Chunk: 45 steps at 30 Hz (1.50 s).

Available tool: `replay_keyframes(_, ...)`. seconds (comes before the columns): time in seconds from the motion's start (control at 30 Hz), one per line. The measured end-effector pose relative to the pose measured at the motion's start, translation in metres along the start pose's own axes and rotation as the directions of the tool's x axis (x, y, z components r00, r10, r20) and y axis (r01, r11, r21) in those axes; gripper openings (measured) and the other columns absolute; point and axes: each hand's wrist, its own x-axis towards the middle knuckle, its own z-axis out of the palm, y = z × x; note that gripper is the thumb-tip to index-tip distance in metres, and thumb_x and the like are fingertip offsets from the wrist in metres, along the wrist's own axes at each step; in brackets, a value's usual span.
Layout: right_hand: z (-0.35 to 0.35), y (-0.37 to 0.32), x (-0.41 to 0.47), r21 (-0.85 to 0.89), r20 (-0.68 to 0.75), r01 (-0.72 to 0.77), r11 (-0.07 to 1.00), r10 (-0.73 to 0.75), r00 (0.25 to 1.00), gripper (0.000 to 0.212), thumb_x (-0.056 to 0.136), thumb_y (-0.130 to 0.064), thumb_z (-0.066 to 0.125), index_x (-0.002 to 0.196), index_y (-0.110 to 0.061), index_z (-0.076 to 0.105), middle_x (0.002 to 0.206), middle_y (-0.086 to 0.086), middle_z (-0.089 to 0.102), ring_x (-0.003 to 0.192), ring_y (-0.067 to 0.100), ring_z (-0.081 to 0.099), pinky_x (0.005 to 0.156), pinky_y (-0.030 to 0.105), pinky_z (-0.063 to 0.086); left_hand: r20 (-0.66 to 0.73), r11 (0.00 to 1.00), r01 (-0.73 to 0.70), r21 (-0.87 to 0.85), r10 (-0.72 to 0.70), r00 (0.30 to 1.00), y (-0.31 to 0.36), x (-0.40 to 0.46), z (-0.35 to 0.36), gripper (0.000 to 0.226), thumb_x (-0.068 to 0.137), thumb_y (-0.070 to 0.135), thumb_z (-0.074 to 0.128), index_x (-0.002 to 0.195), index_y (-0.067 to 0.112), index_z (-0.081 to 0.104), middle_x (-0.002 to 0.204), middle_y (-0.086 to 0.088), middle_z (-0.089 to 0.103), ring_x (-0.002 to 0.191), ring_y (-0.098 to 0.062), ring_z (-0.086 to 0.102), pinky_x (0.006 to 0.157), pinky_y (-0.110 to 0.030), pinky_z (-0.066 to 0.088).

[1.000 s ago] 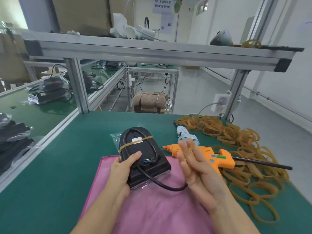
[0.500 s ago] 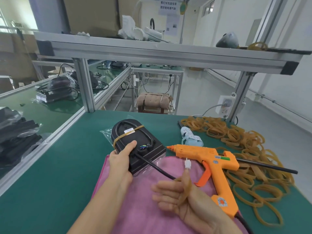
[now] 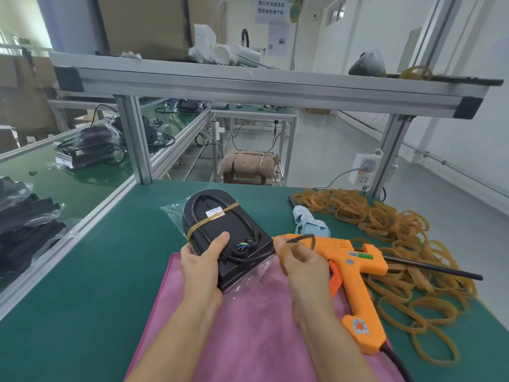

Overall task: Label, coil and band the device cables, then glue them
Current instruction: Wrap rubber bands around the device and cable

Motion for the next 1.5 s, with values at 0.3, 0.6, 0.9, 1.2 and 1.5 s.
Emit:
replay_keyframes(0.3, -0.018, -0.022, 0.032, -0.380, 0.358, 0.404, 0.832, -0.270, 0.894, 0.035, 0.089, -0.015, 0.067, 0.123, -0.020, 0.065, 0.124, -0.023, 0.060, 0.115, -0.009, 0.052, 0.100, 0.014, 0.039, 0.255, 0.985, -0.137, 0.106, 0.107, 0.961, 0.007, -0.010, 0.002, 0.049, 0.066, 0.008, 0.080, 0.110, 0.011, 0.060, 0.098, -0.011, 0.074, 0.083, -0.029, 0.073, 0.063, -0.037, 0.059)
replay_keyframes(0.6, -0.022, -0.028, 0.042, -0.278, 0.228, 0.372, 0.886, -0.315, 0.921, 0.007, 0.082, -0.008, 0.073, 0.088, -0.008, 0.075, 0.111, -0.003, 0.071, 0.106, 0.015, 0.065, 0.098, 0.043, 0.049, 0.404, 0.983, -0.088, 0.158, 0.017, 0.915, 0.002, -0.013, 0.005, 0.055, 0.059, 0.011, 0.079, 0.112, 0.008, 0.063, 0.100, -0.015, 0.074, 0.082, -0.031, 0.072, 0.063, -0.035, 0.058)
replay_keyframes(0.9, -0.024, -0.013, 0.042, -0.389, 0.431, -0.015, 0.921, 0.197, 0.880, 0.046, 0.094, -0.042, 0.055, 0.107, 0.001, 0.064, 0.107, 0.020, 0.070, 0.104, 0.032, 0.067, 0.098, 0.045, 0.050, 0.426, 0.945, 0.077, 0.317, -0.214, 0.879, 0.009, -0.006, -0.013, 0.061, 0.058, 0.004, 0.082, 0.116, 0.003, 0.063, 0.103, -0.024, 0.071, 0.082, -0.036, 0.071, 0.068, -0.041, 0.061)
replay_keyframes(1.2, -0.022, -0.002, 0.044, -0.057, 0.283, -0.193, 0.979, 0.201, 0.938, 0.032, 0.094, -0.029, 0.060, 0.103, 0.000, 0.070, 0.096, 0.014, 0.075, 0.095, 0.029, 0.070, 0.082, 0.036, 0.057, 0.608, 0.828, -0.196, 0.526, -0.205, 0.767, 0.023, -0.016, -0.010, 0.088, 0.055, 0.021, 0.087, 0.132, 0.030, 0.046, 0.119, 0.002, 0.069, 0.104, -0.011, 0.067, 0.082, -0.021, 0.053)
replay_keyframes(1.5, -0.028, -0.006, 0.038, -0.145, 0.445, -0.202, 0.969, 0.246, 0.861, 0.041, 0.084, -0.041, 0.062, 0.097, -0.001, 0.066, 0.099, 0.015, 0.074, 0.092, 0.022, 0.071, 0.091, 0.036, 0.055, 0.664, 0.750, -0.524, 0.405, 0.152, 0.732, 0.001, -0.021, -0.012, 0.082, 0.053, 0.019, 0.090, 0.125, 0.037, 0.054, 0.114, 0.006, 0.070, 0.103, -0.011, 0.067, 0.080, -0.015, 0.051)
